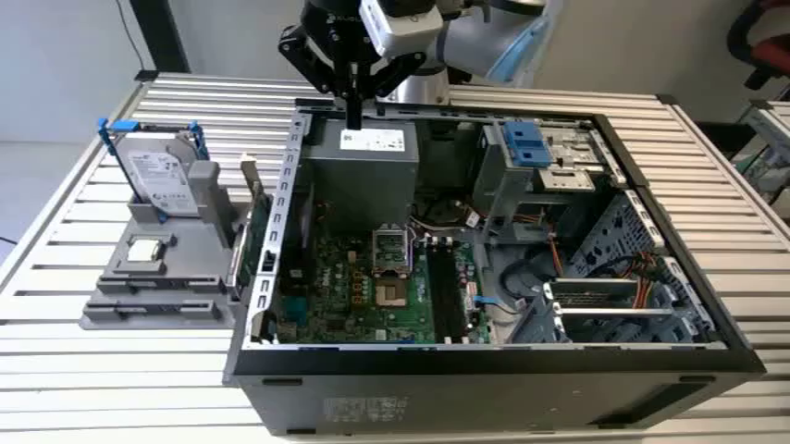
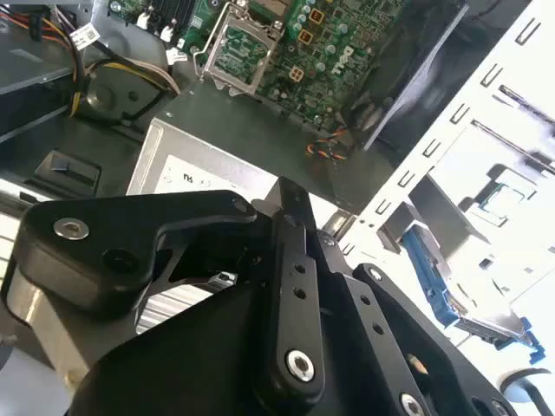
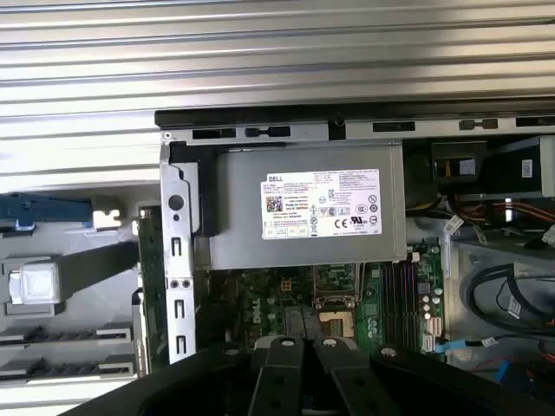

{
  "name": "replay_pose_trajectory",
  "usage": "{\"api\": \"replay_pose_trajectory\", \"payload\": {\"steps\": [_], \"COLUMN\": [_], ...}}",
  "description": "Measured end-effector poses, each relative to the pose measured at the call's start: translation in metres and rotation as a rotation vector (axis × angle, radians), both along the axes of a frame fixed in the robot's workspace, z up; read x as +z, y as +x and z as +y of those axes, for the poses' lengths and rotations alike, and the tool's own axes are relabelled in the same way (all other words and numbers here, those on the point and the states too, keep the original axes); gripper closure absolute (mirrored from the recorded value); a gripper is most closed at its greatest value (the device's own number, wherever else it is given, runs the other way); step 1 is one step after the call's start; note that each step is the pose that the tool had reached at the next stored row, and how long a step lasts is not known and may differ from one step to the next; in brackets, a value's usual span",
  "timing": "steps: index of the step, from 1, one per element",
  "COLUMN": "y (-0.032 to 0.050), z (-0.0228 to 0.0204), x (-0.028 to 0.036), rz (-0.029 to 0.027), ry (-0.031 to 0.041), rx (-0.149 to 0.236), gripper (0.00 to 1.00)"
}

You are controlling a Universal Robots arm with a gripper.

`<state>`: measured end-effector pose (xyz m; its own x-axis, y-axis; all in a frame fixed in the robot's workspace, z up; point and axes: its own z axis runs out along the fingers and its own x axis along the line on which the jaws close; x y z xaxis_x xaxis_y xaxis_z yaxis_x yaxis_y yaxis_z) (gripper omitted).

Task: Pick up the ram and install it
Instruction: 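Reach for the ram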

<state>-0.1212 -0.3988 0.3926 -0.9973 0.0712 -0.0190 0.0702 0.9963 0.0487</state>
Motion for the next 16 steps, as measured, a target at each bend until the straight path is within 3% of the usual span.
{"api": "replay_pose_trajectory", "payload": {"steps": [10,16], "y": [-0.0003,-0.0047], "z": [0.0,0.0], "x": [0.0,0.0], "rz": [-0.0001,0.0], "ry": [0.0001,0.0], "rx": [0.0,0.0], "gripper": [1.0,1.0]}}
